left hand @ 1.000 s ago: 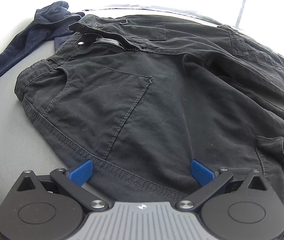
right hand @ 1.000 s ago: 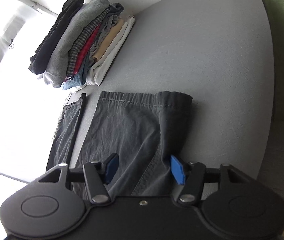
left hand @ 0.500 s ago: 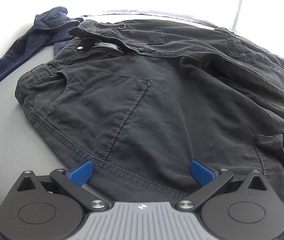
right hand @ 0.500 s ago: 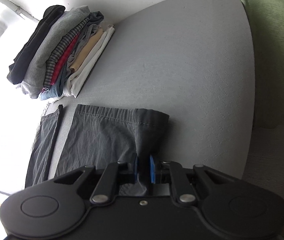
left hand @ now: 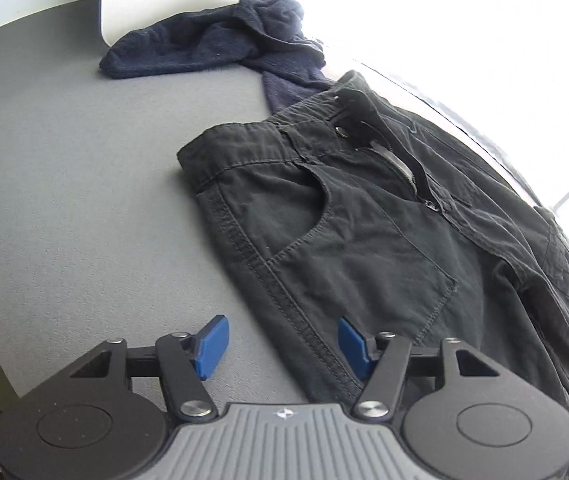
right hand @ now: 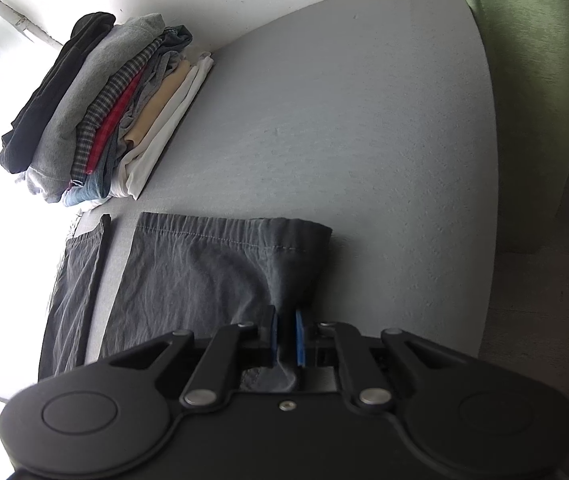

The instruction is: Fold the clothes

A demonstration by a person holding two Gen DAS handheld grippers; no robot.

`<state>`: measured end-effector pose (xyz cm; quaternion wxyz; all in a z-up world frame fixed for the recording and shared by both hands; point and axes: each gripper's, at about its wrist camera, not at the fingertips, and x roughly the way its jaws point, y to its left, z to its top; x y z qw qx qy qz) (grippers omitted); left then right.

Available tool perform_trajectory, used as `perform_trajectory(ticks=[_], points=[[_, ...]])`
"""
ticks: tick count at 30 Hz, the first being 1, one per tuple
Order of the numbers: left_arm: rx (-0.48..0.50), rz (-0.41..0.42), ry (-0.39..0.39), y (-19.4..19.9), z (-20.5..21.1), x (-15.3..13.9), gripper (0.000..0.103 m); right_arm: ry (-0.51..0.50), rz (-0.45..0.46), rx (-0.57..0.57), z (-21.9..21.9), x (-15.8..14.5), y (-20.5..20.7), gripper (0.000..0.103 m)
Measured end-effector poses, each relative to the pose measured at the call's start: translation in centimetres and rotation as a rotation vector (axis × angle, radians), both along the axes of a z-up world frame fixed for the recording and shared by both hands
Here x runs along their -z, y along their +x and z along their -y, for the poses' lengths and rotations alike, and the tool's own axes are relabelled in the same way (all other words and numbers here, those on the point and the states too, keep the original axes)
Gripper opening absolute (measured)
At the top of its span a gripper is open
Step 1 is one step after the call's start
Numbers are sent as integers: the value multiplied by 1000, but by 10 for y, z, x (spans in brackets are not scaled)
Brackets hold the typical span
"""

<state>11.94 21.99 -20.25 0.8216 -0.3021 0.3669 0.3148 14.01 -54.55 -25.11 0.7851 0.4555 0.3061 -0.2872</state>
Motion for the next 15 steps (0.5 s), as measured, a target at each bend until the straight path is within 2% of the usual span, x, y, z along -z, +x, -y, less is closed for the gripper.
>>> perform_trajectory(ticks=[1,2,7,12,15], points=[[-13,6,-9,-3,-7,0,39,-5,-1,3,-1,0,0,8],[-22,7,-12,-4,-13,0,35,-10,-2,5,-3,0,0,8],[-59,30,-26,-7,-38,0,36,-56,-25,14,-12,-1,3,8],[-50,34,-31,4,-54,3,41,-74,-32,37,-18,-2,5,8],[-41,39,-28,15,-60,4,55,-83,-32,54,-22,-2,7,8]])
